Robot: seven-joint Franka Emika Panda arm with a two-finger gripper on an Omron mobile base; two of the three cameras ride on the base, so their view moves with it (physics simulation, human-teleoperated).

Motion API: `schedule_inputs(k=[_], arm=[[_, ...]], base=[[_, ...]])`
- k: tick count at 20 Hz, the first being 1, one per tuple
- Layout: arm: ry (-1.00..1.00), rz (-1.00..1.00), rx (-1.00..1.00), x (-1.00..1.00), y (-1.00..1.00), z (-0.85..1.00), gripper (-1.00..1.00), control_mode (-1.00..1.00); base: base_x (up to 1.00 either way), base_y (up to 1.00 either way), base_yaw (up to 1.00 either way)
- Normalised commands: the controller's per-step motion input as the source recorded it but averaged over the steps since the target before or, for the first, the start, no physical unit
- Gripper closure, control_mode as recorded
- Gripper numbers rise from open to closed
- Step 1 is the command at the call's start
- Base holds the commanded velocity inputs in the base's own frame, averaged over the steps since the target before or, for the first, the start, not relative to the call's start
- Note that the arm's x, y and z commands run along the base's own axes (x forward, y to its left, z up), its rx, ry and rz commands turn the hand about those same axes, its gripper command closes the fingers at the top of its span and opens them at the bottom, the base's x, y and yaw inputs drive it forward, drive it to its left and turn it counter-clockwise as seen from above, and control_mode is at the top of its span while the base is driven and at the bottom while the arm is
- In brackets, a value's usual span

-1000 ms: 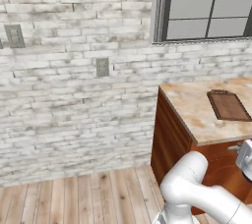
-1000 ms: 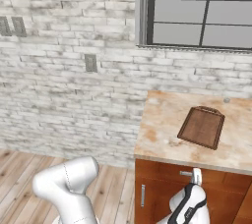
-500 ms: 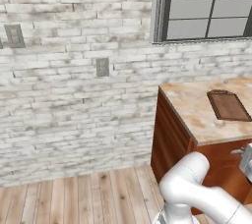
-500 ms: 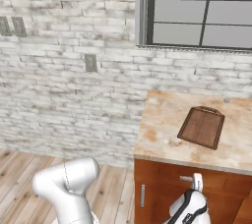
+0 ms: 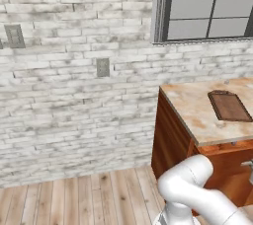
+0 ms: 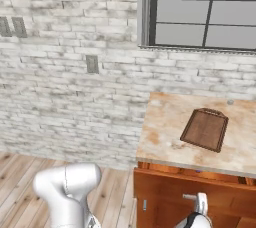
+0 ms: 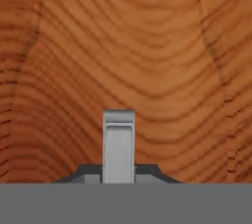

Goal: Open the drawer on the right and place the cutting tools on the cutting board.

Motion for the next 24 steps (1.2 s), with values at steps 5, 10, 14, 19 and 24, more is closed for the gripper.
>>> schedule_inputs(k=[5,10,14,19,24], arm=[[0.00,0.00,0.00,-0.97,-0.18,-0.27,1.00,-1.00],[0.00,0.00,0.00,-0.98,-0.15,-0.29,1.00,-1.00],[0.00,0.00,-0.01,-1.00,-0.13,-0.31,1.00,-1.00],[0.00,0.00,-0.02,-1.00,-0.10,-0.31,1.00,-1.00],[0.00,0.00,-0.02,-0.95,-0.09,-0.31,-1.00,-1.00]], base=[[0.00,0.00,0.00],[0.00,0.00,0.00],[0.00,0.00,0.00],[0.00,0.00,0.00],[0.00,0.00,0.00]])
